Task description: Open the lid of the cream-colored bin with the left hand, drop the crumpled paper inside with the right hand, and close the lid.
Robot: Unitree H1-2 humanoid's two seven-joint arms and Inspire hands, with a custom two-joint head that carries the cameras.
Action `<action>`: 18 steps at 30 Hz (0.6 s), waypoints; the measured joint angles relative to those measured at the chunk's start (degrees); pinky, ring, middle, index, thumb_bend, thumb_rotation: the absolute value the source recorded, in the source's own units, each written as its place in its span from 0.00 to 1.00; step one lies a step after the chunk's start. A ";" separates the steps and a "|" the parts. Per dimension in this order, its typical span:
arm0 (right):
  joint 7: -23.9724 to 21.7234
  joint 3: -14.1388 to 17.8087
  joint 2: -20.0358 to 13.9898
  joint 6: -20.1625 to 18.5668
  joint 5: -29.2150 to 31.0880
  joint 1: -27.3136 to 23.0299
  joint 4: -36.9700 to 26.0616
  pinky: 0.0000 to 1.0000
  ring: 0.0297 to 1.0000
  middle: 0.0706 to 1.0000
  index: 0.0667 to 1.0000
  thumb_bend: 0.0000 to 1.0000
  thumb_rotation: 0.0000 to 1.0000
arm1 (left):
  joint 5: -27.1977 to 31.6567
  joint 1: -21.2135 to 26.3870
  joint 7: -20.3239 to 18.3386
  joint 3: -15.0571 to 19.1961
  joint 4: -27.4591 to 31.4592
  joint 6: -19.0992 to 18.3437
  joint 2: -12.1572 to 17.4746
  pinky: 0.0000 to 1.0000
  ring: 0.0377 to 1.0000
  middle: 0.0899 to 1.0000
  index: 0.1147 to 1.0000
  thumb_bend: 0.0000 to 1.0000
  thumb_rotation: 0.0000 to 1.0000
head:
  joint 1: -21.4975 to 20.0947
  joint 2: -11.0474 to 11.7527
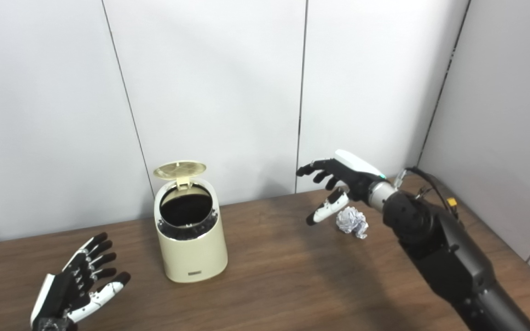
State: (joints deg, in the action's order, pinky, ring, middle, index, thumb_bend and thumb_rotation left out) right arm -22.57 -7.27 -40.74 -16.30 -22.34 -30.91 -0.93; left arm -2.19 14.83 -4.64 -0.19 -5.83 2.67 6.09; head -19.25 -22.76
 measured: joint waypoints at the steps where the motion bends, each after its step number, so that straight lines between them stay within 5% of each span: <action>1: -0.21 -0.09 -0.30 0.80 -0.28 -0.30 1.03 0.65 0.77 0.82 0.76 0.80 0.14 | -0.06 -0.01 0.01 0.02 0.00 0.00 0.02 0.76 0.82 0.87 0.92 0.62 0.08 | -0.09 0.26; 8: -5.04 -4.20 -2.49 -0.38 -4.69 -2.91 5.75 0.86 0.94 0.93 0.85 0.82 0.13 | 0.38 0.09 -0.13 0.04 -0.09 0.01 -0.04 0.69 0.82 0.87 0.92 0.63 0.10 | -0.44 0.35; 14: -9.09 -9.64 -2.11 -3.94 -9.62 -3.05 11.14 0.85 0.97 1.00 0.89 0.84 0.17 | 0.09 0.21 -0.01 0.02 -0.09 0.01 -0.12 0.76 0.83 0.87 0.91 0.63 0.12 | -0.53 0.53; 18: -9.23 -10.16 -1.67 -4.29 -10.70 -3.01 13.59 0.85 0.96 0.98 0.88 0.81 0.17 | -0.48 0.23 0.21 0.02 -0.09 0.01 -0.03 0.75 0.82 0.87 0.90 0.61 0.10 | -0.97 0.53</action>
State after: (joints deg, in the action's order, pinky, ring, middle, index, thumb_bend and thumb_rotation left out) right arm -31.80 -17.43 -42.41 -20.60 -33.04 -33.92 12.66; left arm -2.67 15.06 -4.43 -0.17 -5.92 2.67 6.07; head -20.21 -22.24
